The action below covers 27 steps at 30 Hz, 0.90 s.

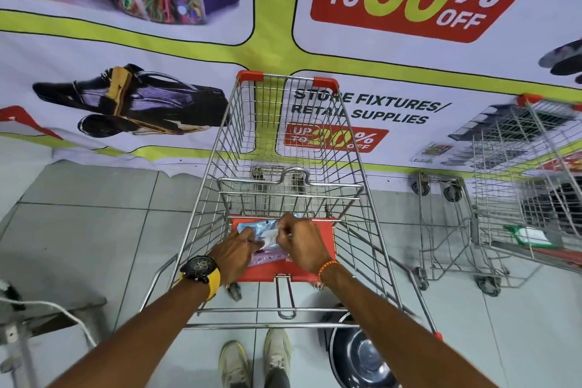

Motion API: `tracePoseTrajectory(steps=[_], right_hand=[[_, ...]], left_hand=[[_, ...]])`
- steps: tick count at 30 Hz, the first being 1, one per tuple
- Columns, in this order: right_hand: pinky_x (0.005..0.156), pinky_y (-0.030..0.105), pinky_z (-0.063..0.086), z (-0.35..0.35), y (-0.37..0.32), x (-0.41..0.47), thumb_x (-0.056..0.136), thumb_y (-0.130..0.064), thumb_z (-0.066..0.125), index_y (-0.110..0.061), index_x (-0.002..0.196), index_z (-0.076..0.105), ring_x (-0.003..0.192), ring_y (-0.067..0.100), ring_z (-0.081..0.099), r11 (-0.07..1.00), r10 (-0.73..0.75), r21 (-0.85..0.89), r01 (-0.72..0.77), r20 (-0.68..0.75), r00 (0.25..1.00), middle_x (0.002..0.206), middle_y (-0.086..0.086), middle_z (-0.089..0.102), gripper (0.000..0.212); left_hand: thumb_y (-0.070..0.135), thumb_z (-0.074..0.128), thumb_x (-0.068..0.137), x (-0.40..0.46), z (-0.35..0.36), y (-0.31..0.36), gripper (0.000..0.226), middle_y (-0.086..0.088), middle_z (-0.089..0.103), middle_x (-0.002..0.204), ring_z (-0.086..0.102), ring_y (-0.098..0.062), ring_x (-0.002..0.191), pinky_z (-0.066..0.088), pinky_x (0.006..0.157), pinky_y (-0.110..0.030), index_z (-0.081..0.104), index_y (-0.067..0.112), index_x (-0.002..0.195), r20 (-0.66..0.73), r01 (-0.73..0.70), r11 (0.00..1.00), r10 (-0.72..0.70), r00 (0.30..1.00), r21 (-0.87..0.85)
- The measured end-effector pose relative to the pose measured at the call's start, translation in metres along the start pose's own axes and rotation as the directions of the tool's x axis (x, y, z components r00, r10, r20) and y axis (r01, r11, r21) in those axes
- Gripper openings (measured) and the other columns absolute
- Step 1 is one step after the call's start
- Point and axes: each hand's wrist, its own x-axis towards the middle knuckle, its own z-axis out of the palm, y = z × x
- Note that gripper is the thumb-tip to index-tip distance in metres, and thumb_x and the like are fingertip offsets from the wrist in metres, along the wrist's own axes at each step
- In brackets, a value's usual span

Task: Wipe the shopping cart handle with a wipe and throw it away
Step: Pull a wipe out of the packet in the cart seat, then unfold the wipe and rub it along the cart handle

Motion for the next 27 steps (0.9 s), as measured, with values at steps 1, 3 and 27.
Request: tracePoseTrajectory(steps=[1, 3, 27], right_hand=[[0.063, 0.046, 0.059, -0.002, 0.001, -0.001, 0.089, -0.016, 0.053, -0.022, 0.086, 0.055, 0.067, 0.024, 0.069, 0.999, 0.017, 0.047, -0.017, -0.017, 1.0, 0.075, 0.005, 0.071, 0.007], [0.067, 0.045, 0.061, -0.006, 0.002, -0.004, 0.092, -0.014, 0.053, -0.02, 0.088, 0.055, 0.076, 0.024, 0.072, 0.988, 0.065, 0.143, -0.058, -0.042, 0.997, 0.082, 0.006, 0.071, 0.007], [0.092, 0.054, 0.057, -0.048, -0.101, -0.067, 0.109, -0.024, 0.038, 0.0, 0.106, 0.065, 0.1, 0.037, 0.071, 0.417, 0.41, 0.866, -0.277, 0.093, 0.907, 0.109, 0.024, 0.073, 0.037]], left_hand=[[0.006, 0.049, 0.09, 0.001, 0.001, 0.0, 0.051, -0.01, 0.046, 0.131, 0.049, -0.037, 0.114, 0.05, 0.091, -0.046, 0.049, 0.025, 0.137, -0.002, -0.002, 1.0, 0.002, 1.0, 0.012], [0.006, 0.047, 0.089, 0.003, 0.0, 0.0, 0.05, -0.013, 0.048, 0.132, 0.046, -0.038, 0.119, 0.046, 0.098, -0.047, 0.049, 0.021, 0.137, 0.017, -0.01, 0.999, 0.009, 1.0, 0.035], [0.023, 0.06, 0.092, -0.079, -0.095, 0.081, 0.029, -0.014, 0.069, 0.078, 0.062, -0.028, 0.071, 0.049, 0.055, -0.028, 0.064, -0.005, 0.087, -0.084, -0.014, 0.182, -0.386, 0.919, -0.983]])
